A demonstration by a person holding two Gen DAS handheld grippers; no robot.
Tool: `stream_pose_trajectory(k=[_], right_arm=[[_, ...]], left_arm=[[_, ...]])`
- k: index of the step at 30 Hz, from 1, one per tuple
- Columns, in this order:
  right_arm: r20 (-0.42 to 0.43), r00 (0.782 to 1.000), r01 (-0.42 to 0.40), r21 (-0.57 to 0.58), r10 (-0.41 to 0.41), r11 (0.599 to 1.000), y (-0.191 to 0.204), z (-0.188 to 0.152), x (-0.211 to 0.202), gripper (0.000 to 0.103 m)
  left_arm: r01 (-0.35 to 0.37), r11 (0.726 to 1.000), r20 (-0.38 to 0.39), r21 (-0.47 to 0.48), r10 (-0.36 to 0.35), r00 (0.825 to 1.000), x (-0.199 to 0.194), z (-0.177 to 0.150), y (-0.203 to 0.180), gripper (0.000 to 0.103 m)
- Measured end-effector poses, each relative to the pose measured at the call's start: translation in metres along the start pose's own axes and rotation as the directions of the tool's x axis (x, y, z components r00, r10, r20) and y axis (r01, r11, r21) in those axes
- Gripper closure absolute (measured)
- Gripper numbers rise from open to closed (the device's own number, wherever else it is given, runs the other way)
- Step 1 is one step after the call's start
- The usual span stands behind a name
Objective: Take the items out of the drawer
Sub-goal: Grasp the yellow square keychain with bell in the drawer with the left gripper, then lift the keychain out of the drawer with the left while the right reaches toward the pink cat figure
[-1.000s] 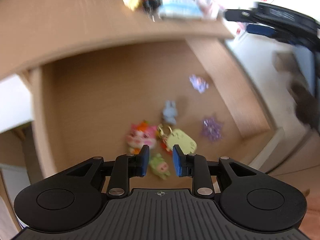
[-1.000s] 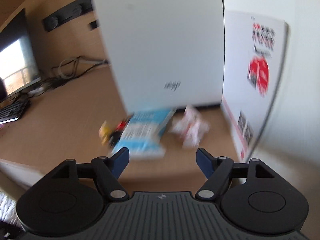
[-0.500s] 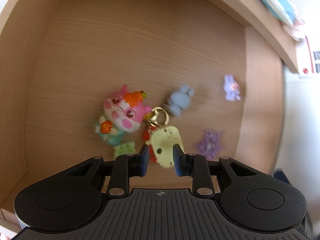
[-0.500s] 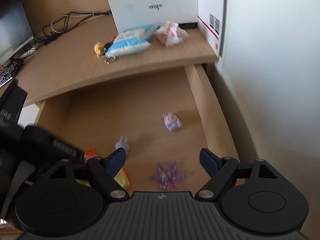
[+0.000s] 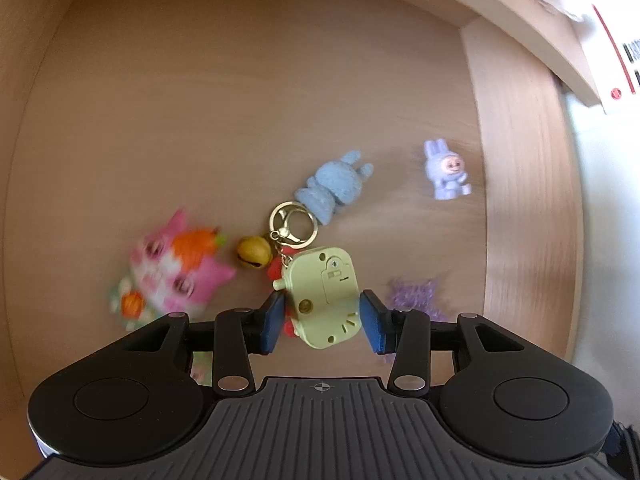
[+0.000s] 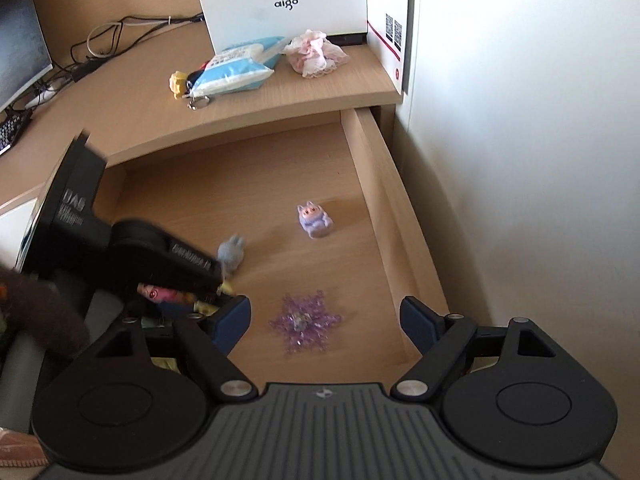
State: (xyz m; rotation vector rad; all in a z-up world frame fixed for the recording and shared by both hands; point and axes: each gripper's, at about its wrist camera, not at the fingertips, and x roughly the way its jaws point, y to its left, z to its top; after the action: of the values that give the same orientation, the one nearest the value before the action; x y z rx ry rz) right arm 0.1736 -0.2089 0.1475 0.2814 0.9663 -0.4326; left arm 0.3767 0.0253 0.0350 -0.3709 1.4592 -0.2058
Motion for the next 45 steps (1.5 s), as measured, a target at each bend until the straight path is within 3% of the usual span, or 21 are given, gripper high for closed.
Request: stream_pose_trajectory(k=[4,8,13,19,28,31,34,38,39,45], right_arm=[[-0.008,1.0,0.012,-0.01,-0.012,1.0,0.0,-0.006,-0.002,0.019],[-0.02,0.999,0.026,-0.011,-0.026,1.0,-0.004,-0.011,-0.005,0.019],[-0.032,0.999,0.034,-0.015,-0.035,0.999,-0.009,-0.016,-0.008,0.019],[-0.046,0.998,0.032,-0.02,-0.033,0.999,-0.011,-0.02,-0.008,0.019],[-0.034,0.999,0.025,-0.029,-0.026,0.999,-0.011,-0.025,-0.015,0.015],[-0.028,0.999,0.025,-0.03,-0.025,0.999,-0.012,-0.027,-0.017,0.014],[-0.029,0.999,0.024,-0.026,-0.024,0.999,-0.012,-0.029,-0.018,0.012],[-0.026,0.999,0.022,-0.037,-0.023,0.999,-0.009,-0.033,-0.023,0.01],[-0.024,0.999,0.022,-0.042,-0.023,0.999,-0.009,-0.034,-0.024,0.009],[0.02,0.999,0.034,-0.09,-0.033,0.995,-0.005,-0.034,-0.027,0.009]], left_arm=[[-0.061,0.989,0.075,0.135,0.051,0.996,0.0,0.0,-0.022,0.055],[-0.102,0.977,0.118,0.186,0.081,0.99,0.0,0.002,-0.033,0.055],[-0.087,0.986,0.115,0.142,0.071,0.991,-0.002,0.005,-0.026,0.057],[-0.005,0.999,0.072,-0.034,0.008,0.997,-0.005,0.021,-0.013,0.057],[0.026,0.996,0.091,-0.086,-0.019,0.996,-0.005,0.033,-0.005,0.051],[0.046,0.995,0.098,-0.089,-0.037,0.994,-0.005,0.033,-0.001,0.048],[0.029,0.996,0.102,-0.087,-0.02,0.995,-0.004,0.033,-0.002,0.037],[-0.017,0.998,0.123,-0.058,0.024,0.992,-0.003,0.035,-0.015,0.038],[-0.021,0.999,0.135,-0.038,0.026,0.99,-0.003,0.034,-0.019,0.046],[0.115,0.992,0.066,0.043,-0.117,0.991,-0.016,0.018,-0.016,0.05]])
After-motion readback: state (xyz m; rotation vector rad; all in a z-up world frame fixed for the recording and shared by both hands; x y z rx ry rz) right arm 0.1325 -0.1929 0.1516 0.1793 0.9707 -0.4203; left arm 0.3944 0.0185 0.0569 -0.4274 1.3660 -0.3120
